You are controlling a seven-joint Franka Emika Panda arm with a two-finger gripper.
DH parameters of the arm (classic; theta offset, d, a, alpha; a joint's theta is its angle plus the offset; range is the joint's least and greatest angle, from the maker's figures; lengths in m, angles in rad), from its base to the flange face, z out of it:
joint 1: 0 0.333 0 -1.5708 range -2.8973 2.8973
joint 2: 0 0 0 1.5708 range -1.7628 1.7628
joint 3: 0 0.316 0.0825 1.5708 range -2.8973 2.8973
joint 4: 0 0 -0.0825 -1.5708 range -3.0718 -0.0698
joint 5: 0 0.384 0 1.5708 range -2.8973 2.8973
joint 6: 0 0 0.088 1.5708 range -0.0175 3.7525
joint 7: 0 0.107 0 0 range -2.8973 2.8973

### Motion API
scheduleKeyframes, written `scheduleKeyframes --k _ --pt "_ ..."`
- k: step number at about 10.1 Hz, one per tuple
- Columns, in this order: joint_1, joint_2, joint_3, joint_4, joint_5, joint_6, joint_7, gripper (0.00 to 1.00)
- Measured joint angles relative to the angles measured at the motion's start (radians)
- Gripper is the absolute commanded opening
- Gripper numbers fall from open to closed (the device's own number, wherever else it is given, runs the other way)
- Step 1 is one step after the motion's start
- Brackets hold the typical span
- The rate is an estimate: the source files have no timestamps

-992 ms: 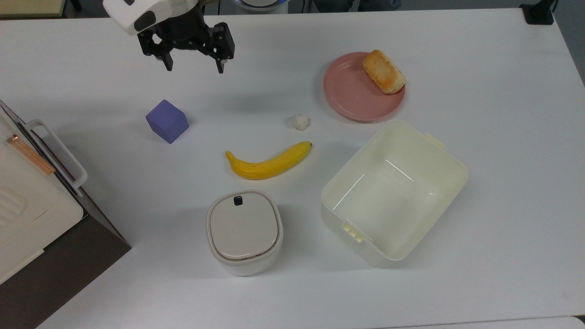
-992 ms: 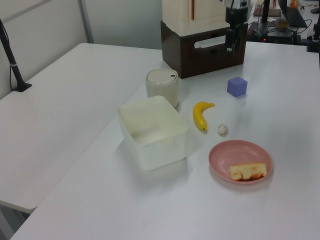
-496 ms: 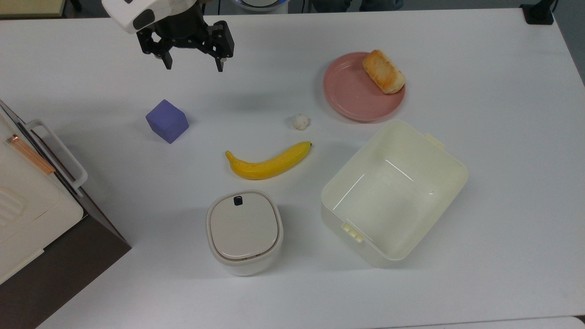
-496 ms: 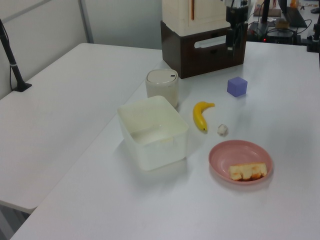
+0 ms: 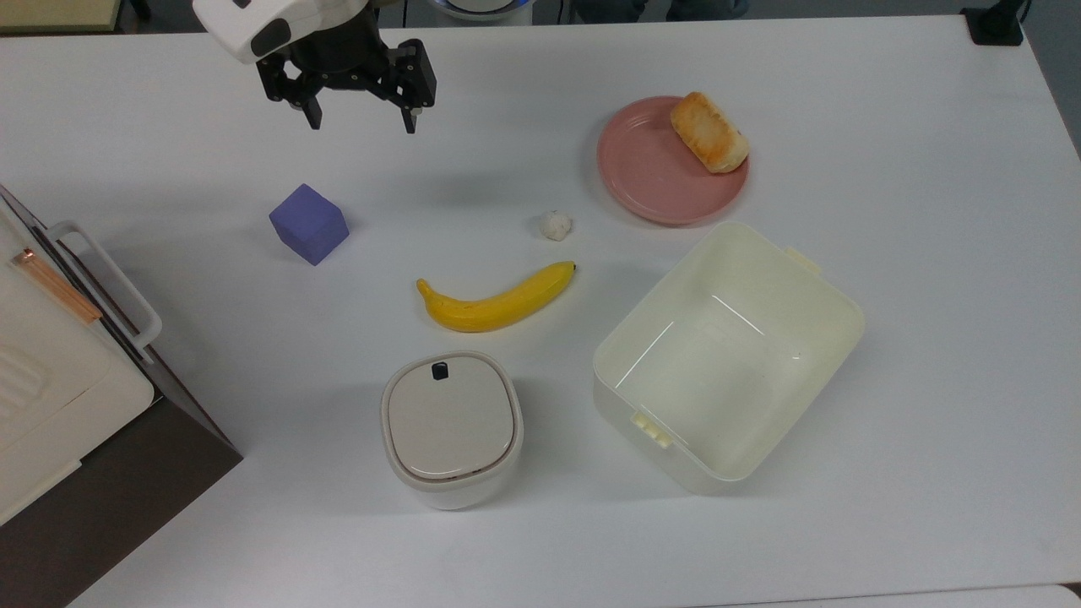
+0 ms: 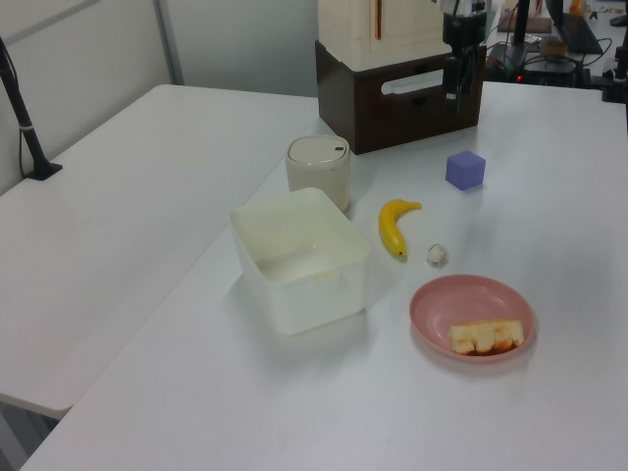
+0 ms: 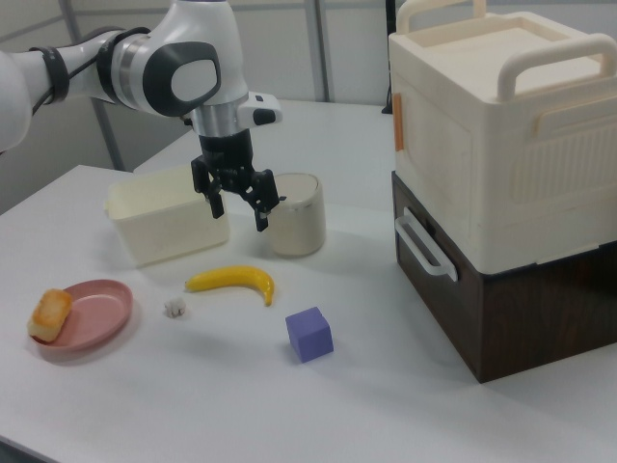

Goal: Put the bread on the table

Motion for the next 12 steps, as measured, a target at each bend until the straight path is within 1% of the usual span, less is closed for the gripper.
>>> scheduleKeyframes --k 1,3,4,5,7,9,10,11,12 --pt "0.001 0.002 0.002 -0.001 0.000 0.000 0.000 0.71" --pt "0.014 0.004 0.008 -0.005 0.000 -0.009 -0.001 0.90" --pt "0.053 0.005 0.013 -0.009 0.000 -0.050 0.001 1.00" --pt "0.108 0.006 0.016 -0.010 0.001 -0.095 0.002 1.00" --pt "0.226 0.013 0.019 -0.014 0.062 -0.112 0.044 1.00" --pt "0.330 0.040 0.021 -0.016 0.099 -0.088 0.081 1.00" --pt "0.413 0.068 0.022 -0.021 0.102 -0.061 0.118 1.00" --pt "0.476 0.093 0.024 -0.027 0.106 -0.039 0.145 1.00" --pt "0.540 0.120 0.024 -0.041 0.129 -0.008 0.168 1.00"
